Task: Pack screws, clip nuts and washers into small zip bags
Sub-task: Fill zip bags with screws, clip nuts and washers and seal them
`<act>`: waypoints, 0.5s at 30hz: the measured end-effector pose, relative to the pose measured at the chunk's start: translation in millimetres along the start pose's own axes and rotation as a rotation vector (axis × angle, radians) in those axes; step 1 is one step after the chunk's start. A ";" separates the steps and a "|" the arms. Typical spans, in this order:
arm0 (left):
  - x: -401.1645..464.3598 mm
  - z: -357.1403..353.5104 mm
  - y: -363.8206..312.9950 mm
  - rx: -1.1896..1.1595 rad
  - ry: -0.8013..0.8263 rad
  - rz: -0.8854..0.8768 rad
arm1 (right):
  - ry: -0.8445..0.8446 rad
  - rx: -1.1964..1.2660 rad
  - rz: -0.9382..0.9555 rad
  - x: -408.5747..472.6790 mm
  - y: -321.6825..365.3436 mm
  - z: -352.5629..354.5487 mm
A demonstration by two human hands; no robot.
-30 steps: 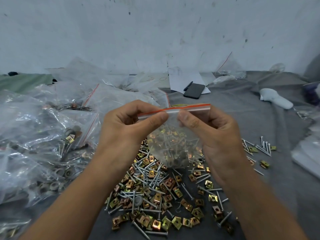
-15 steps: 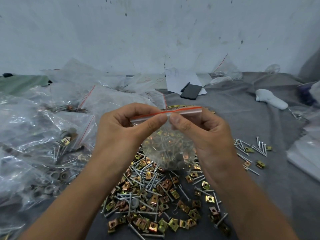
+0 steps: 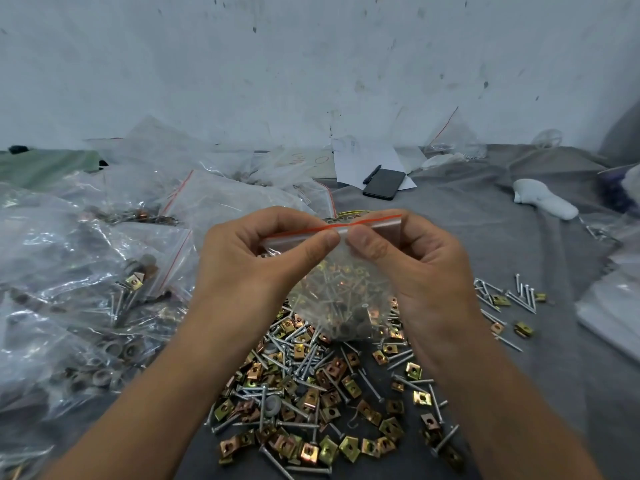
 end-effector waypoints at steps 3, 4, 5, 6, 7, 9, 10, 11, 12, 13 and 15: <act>-1.3 0.7 -1.4 0.062 0.033 -0.051 | 0.006 -0.021 0.050 0.7 1.7 -1.7; -1.6 1.2 -2.1 0.078 0.041 -0.067 | 0.010 -0.024 0.055 0.8 2.2 -1.1; -1.8 1.7 -2.9 0.089 0.044 -0.079 | 0.013 -0.030 0.060 0.8 2.6 -0.2; -1.5 2.1 -3.3 0.096 0.042 -0.086 | 0.016 -0.039 0.063 0.6 3.2 1.2; -1.2 2.8 -3.5 0.101 0.037 -0.088 | 0.021 -0.048 0.061 0.2 3.5 2.1; -0.4 3.5 -2.5 0.105 0.019 -0.084 | 0.028 -0.064 0.051 -0.4 4.3 2.5; -0.1 3.4 -1.6 0.099 0.010 -0.076 | 0.022 -0.064 0.045 -0.6 4.3 3.0; 0.3 3.0 -0.8 0.092 0.003 -0.065 | 0.008 -0.056 0.040 -0.4 4.2 3.4; 0.5 2.7 -0.9 0.089 -0.001 -0.054 | -0.010 -0.047 0.037 -0.2 4.3 4.3; 0.6 2.4 -1.5 0.092 -0.003 -0.045 | -0.028 -0.047 0.041 0.5 4.3 5.4; 0.5 2.7 -3.6 0.111 -0.012 -0.032 | -0.050 -0.071 0.065 1.4 4.8 7.6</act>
Point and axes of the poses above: each hand's wrist, its own x-axis towards the middle knuckle, its own z-axis out of the back of the hand, y = z × x, the point moved 2 cm from there along x, towards the middle knuckle, and after that the axes turned 11 degrees about -z, right-handed, at the moved point
